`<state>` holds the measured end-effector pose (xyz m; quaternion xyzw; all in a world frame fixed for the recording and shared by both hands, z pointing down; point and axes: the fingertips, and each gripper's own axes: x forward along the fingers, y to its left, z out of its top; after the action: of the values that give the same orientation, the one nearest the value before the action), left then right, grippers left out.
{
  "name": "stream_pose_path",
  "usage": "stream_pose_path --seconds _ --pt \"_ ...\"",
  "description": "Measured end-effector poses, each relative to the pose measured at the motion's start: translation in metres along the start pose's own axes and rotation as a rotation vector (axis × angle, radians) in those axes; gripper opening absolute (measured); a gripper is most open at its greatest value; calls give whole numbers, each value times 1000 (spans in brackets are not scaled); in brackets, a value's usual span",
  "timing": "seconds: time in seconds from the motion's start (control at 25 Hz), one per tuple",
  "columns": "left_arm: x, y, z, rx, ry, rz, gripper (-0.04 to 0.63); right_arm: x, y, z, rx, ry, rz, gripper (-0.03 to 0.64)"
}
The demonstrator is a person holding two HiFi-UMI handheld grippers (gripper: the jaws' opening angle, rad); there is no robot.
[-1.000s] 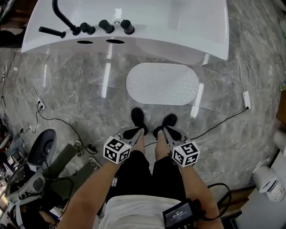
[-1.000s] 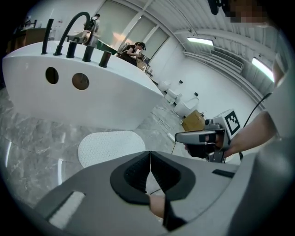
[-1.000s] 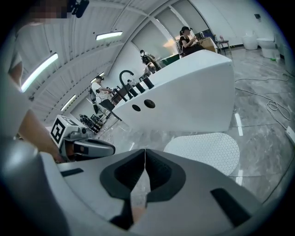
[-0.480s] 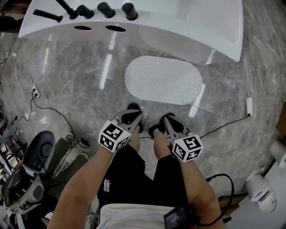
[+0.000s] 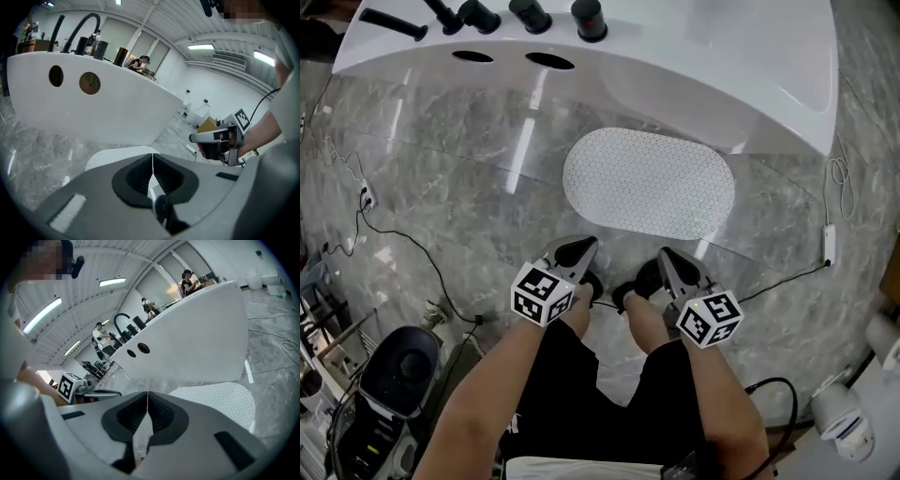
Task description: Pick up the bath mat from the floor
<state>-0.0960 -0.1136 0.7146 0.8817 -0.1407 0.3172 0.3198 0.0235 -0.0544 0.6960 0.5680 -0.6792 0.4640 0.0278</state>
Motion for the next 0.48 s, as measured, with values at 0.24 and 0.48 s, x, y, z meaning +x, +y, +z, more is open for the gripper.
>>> stream_pose_path --seconds 0.24,0.48 --pt "15 55 -27 1 -31 78 8 43 -9 -18 -60 -4 62 6" --pt "55 119 -64 -24 9 123 8 102 -28 -26 -106 -10 96 6"
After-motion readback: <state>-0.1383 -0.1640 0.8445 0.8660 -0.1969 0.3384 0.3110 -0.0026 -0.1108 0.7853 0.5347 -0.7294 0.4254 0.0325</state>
